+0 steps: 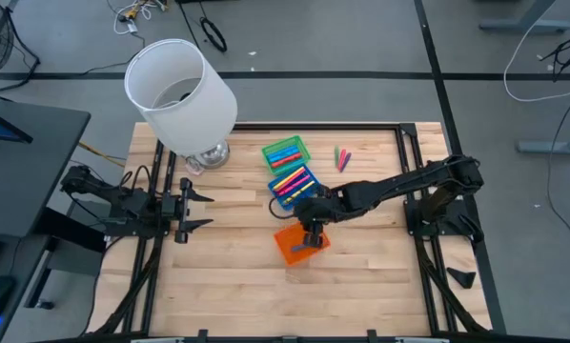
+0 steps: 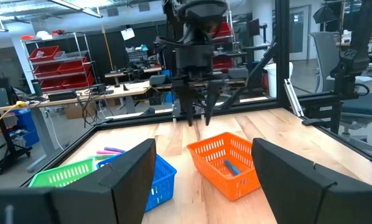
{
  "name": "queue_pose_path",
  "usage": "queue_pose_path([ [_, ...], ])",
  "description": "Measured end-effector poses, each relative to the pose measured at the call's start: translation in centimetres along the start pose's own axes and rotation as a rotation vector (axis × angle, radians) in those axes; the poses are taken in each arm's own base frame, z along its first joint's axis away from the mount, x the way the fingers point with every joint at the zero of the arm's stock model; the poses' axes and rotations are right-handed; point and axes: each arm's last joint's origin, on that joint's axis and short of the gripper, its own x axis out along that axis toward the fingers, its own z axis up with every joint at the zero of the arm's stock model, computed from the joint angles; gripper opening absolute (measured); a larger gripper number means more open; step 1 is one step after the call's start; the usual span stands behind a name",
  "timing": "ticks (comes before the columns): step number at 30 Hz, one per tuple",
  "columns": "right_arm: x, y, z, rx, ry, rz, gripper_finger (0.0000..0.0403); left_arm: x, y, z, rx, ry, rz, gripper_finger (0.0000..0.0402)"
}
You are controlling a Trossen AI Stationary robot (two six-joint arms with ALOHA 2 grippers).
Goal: Pick & Place Markers
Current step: Put the purple marker pen into the orange bin
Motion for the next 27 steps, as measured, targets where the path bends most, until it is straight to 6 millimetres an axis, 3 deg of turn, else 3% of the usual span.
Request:
queue_pose_path([
  [3, 0.1, -0.5, 0.2, 0.124, -0.015, -0.026, 0.0139, 0.0, 0.0, 0.0, 0.000, 0.000, 0.000, 0.0273],
  [17, 0.5, -4.0, 1.4, 1.019, -0.124, -0.090, 0.0139, 0.0, 0.0, 0.0, 0.000, 0.000, 0.000, 0.0273],
  [27, 0.6, -7.3, 0.9, 1.295, -0.197, -0.298, 0.0139, 0.0, 0.0, 0.0, 0.000, 0.000, 0.000, 0.0273],
])
